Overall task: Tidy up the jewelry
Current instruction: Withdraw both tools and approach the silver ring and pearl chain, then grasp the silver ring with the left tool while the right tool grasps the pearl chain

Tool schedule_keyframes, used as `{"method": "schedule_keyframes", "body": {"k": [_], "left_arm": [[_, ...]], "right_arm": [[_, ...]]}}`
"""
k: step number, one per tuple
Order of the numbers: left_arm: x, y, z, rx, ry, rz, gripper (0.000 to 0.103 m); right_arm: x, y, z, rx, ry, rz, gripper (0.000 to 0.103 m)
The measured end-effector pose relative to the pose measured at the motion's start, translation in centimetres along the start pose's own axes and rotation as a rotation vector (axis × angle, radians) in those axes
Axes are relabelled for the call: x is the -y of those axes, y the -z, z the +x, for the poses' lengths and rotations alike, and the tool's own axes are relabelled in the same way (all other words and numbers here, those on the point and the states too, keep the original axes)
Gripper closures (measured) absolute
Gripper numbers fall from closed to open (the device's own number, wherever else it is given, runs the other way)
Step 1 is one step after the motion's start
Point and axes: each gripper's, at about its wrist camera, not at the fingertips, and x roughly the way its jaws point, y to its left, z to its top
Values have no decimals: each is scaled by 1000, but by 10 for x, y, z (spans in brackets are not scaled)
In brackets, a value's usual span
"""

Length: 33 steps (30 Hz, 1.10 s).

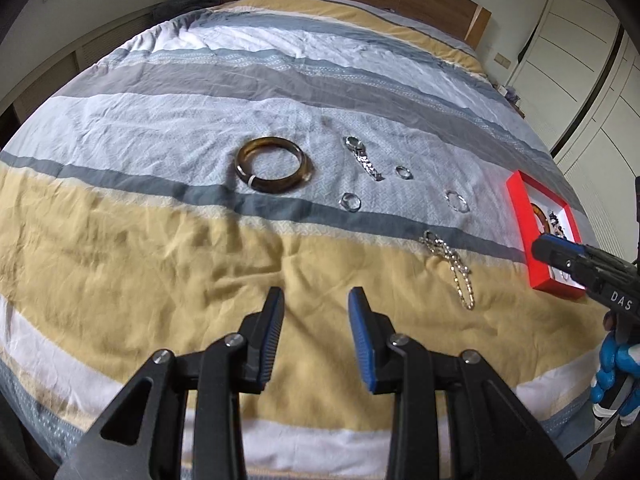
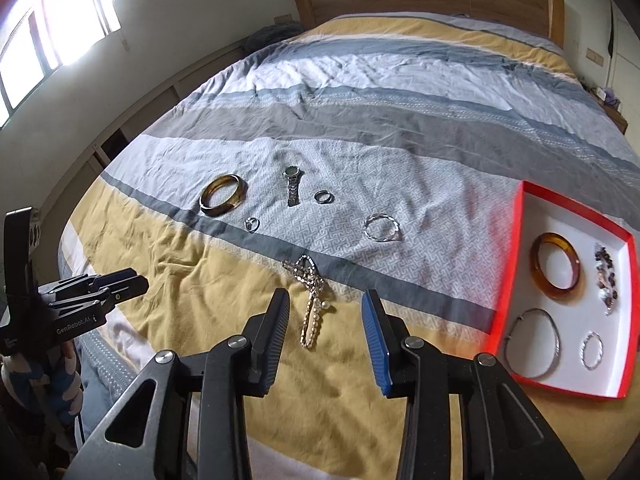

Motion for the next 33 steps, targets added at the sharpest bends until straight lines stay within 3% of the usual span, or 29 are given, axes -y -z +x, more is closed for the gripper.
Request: {"method": "schedule_keyframes", "body": {"k": [8, 13, 23, 25, 27, 33], "left_arm": [[7, -36, 60, -36, 30, 18, 71], [16, -52, 84, -39, 54, 51, 71], [30, -68, 125, -46, 29, 85, 71], [33, -67, 130, -45, 14, 98, 73], [37, -64, 131, -37, 14, 111, 84], [41, -61, 124, -14, -1, 123, 85]], "right_arm": [[12, -21, 82, -106, -136, -17, 81], [16, -22, 116, -156, -220, -44, 83], [17, -18, 133, -181, -296, -79, 83], [15, -16, 136, -186, -302, -83, 84], [13, -15, 139, -192, -305, -91, 87], [6, -10, 135, -167, -301, -97, 92]]}}
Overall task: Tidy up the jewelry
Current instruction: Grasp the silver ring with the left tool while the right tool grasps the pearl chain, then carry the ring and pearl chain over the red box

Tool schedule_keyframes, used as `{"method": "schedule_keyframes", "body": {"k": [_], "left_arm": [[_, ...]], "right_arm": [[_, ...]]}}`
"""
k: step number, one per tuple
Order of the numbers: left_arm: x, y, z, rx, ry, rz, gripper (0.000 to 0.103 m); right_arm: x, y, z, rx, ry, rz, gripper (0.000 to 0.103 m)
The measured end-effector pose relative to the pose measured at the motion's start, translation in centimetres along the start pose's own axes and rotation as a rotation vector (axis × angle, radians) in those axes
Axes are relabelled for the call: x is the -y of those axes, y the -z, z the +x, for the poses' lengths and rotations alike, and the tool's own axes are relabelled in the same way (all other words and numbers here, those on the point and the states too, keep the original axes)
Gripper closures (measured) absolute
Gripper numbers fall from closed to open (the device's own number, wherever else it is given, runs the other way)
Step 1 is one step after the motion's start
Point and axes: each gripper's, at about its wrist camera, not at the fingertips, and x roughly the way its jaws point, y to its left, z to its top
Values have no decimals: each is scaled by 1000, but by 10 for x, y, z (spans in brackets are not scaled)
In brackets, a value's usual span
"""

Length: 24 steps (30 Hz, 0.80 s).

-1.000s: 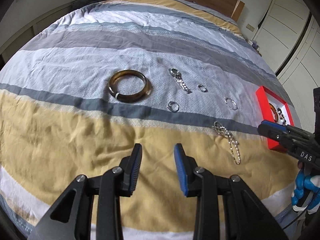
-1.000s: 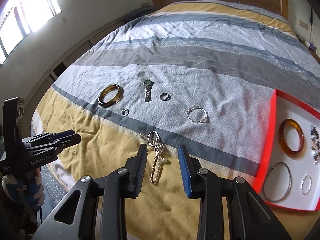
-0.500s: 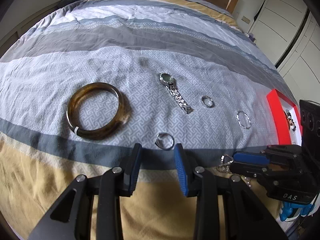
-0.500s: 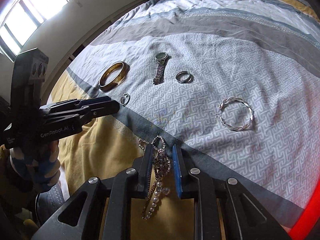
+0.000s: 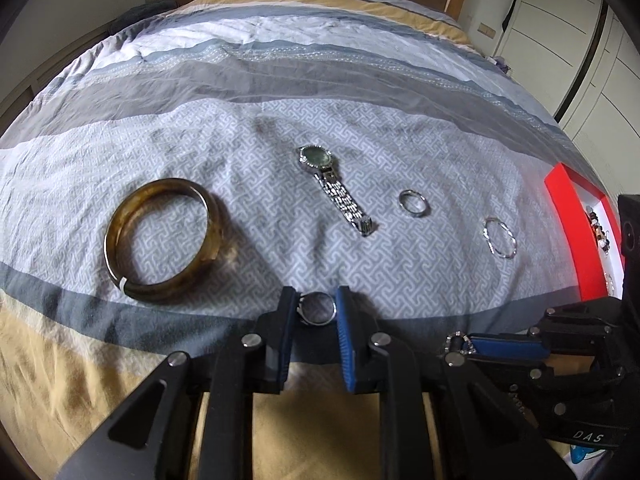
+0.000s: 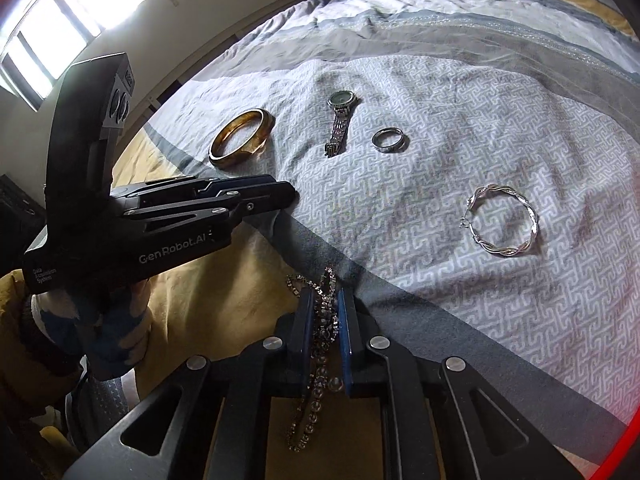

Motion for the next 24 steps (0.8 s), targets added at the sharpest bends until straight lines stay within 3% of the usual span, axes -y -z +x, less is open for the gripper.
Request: {"method": "schedule_keyframes", "body": {"k": [12, 24], "left_arm": [[10, 7, -54, 39, 1, 3, 85], [65, 15, -127, 109, 32, 47, 85]], "right_arm": [[-6, 4, -56, 107, 65, 47, 95], [-17, 38, -174, 262, 174, 79, 95]]}}
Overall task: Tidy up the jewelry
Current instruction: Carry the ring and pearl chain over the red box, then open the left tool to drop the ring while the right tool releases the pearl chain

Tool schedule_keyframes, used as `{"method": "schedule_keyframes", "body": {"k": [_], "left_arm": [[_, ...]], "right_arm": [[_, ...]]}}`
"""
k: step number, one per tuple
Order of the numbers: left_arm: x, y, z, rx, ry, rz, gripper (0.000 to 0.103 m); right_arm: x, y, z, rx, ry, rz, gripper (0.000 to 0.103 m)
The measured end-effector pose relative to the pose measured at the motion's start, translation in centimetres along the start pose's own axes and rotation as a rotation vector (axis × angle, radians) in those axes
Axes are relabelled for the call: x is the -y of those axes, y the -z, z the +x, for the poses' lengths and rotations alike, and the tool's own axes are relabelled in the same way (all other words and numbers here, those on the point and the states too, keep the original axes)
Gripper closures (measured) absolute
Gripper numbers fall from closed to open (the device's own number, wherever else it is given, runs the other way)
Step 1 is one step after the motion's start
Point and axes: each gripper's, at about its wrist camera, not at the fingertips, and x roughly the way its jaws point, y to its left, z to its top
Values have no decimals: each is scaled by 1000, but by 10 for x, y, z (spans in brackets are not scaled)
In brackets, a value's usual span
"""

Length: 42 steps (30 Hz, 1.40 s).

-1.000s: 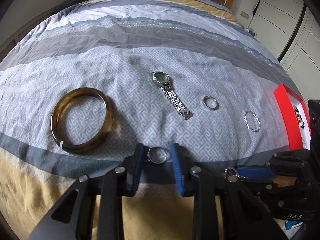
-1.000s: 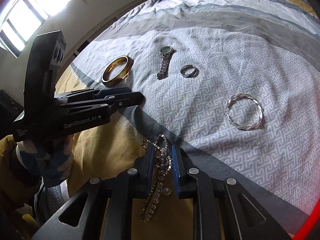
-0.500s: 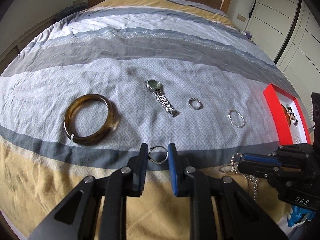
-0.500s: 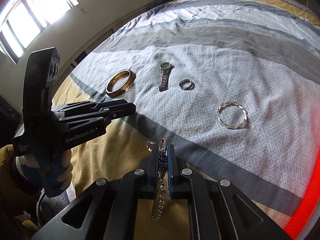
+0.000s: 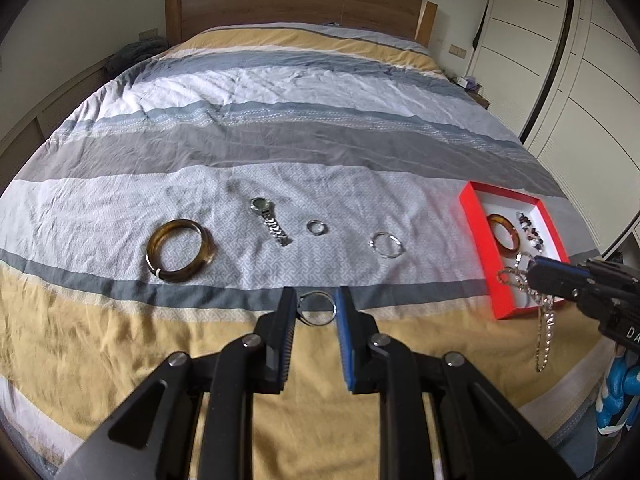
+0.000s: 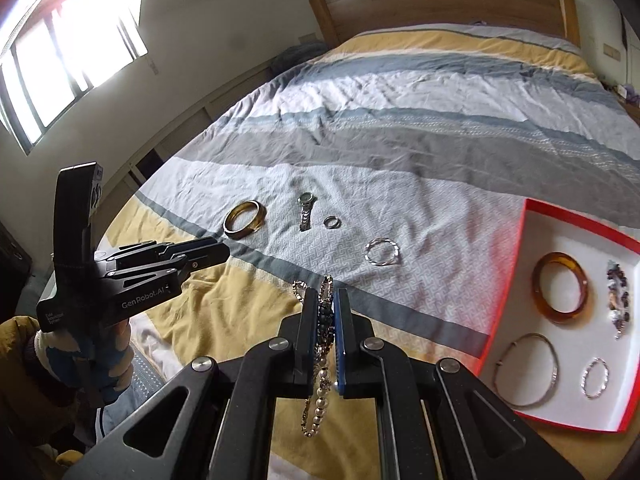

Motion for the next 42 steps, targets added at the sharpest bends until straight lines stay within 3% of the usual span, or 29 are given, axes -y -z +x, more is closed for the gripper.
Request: {"method": "schedule_keyframes", "body": {"k": [5, 12, 21, 31, 42], "left_arm": [[48, -4, -5, 2, 55, 51, 85], [138, -16, 22, -19, 163, 166, 85], [234, -20, 89, -93, 268, 266, 85], [253, -9, 142, -149, 233, 274, 85], [259, 6, 156, -147, 208, 309, 84]], "right_arm": [[24, 9, -50, 63, 69, 29, 95], [94, 25, -98, 110, 187, 124, 95], [188, 43, -98, 104, 306, 235, 95], [233, 60, -53, 44, 314, 276, 95], [236, 74, -31, -6, 367, 231, 95]]}}
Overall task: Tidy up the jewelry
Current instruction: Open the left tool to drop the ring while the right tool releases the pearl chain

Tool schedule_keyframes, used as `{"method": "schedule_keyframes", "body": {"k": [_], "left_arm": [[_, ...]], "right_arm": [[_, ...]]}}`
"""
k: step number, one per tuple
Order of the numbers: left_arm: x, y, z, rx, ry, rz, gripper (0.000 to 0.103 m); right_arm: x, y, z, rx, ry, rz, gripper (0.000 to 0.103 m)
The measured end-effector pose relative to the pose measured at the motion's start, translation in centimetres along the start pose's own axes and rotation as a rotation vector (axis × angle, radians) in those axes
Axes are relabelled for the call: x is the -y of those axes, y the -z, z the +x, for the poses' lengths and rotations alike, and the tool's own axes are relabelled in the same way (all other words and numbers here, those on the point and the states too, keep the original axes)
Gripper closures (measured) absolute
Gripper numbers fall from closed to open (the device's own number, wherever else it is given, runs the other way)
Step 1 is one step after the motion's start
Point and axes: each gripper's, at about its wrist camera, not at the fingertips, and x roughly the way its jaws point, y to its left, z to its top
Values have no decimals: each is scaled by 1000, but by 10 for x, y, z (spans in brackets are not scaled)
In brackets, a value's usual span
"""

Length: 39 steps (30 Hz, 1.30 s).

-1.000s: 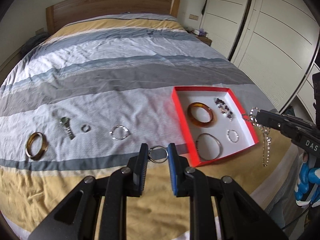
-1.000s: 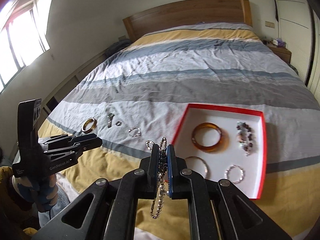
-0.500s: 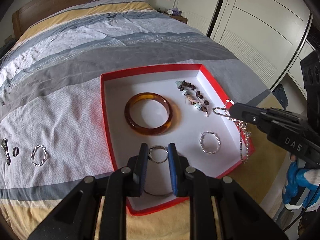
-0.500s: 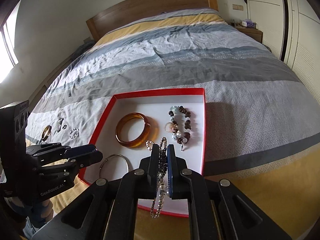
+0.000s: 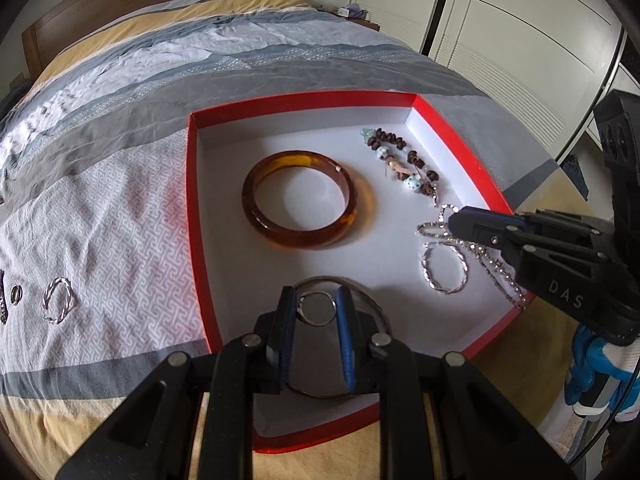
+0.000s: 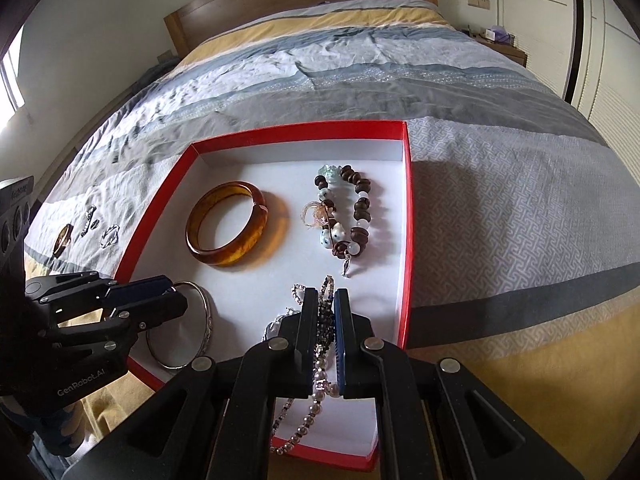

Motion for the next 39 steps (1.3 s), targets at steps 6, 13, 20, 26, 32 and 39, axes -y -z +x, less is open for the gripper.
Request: {"method": "schedule_keyframes", "body": {"k": [6, 13, 20, 26, 32, 39], "left_arm": [[1, 2, 0, 18, -9, 3, 83], [3, 6, -2, 39, -12, 20, 83], [3, 7, -4, 41, 0, 18, 83], [3, 9, -9, 32, 12, 16, 78], [5, 11, -23, 34, 20, 20, 76], [6, 13, -72, 86, 21, 18, 72]], "right_arm": [[-4, 1, 4, 0, 24, -35, 96], [-6, 2, 6, 5, 53, -56, 96], [-8, 1, 6, 16, 60, -38, 93], [-9, 3, 0, 19, 55, -21, 86], [-4, 5, -18, 35, 71, 6, 81], [-6, 9, -64, 86, 102, 45, 80]]}}
